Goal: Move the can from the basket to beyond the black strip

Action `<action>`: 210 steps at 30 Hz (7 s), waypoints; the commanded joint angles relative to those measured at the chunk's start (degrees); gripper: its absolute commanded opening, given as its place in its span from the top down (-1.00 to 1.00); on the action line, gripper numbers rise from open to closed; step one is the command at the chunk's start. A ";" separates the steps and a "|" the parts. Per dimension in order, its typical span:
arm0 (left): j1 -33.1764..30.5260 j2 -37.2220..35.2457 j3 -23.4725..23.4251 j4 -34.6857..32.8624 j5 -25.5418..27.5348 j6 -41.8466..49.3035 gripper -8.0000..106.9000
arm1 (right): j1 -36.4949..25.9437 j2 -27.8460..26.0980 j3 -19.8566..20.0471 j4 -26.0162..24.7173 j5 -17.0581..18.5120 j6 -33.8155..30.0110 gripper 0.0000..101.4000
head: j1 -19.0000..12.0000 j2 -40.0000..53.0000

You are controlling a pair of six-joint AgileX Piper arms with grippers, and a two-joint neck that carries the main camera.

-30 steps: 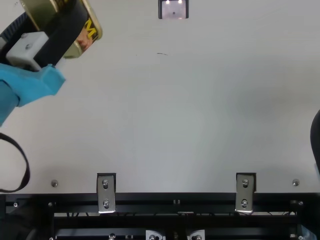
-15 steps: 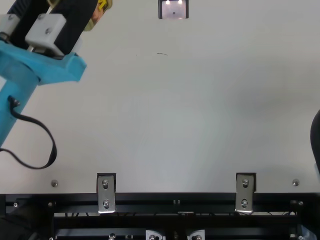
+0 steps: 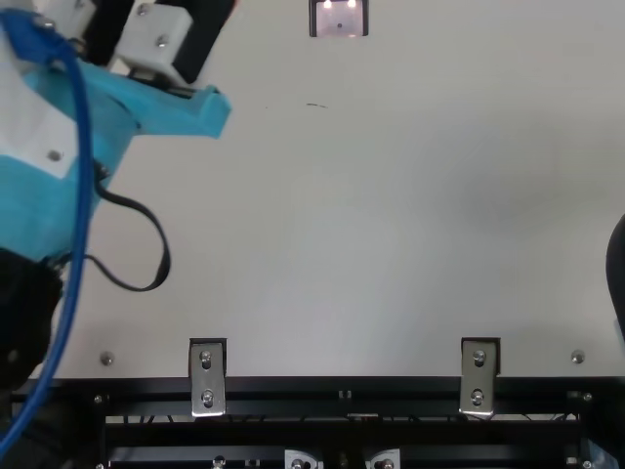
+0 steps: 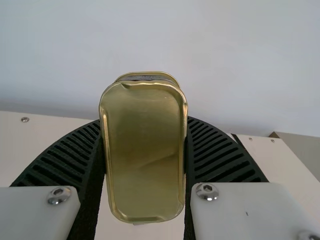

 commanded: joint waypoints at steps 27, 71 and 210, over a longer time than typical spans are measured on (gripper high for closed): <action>-11.20 27.45 -3.81 -10.24 -26.15 6.48 0.68 | 0.00 0.00 0.00 0.00 0.00 0.00 -1.00 | -0.24 -0.22; -17.01 7.91 2.78 2.83 -8.75 8.07 0.68 | 0.00 0.00 0.00 0.00 0.00 0.00 -1.00 | -0.24 -0.22; -10.62 -5.10 11.68 19.00 5.80 0.99 -0.71 | 21.55 57.16 -27.53 59.85 -19.43 -47.84 1.00 | -0.24 -0.22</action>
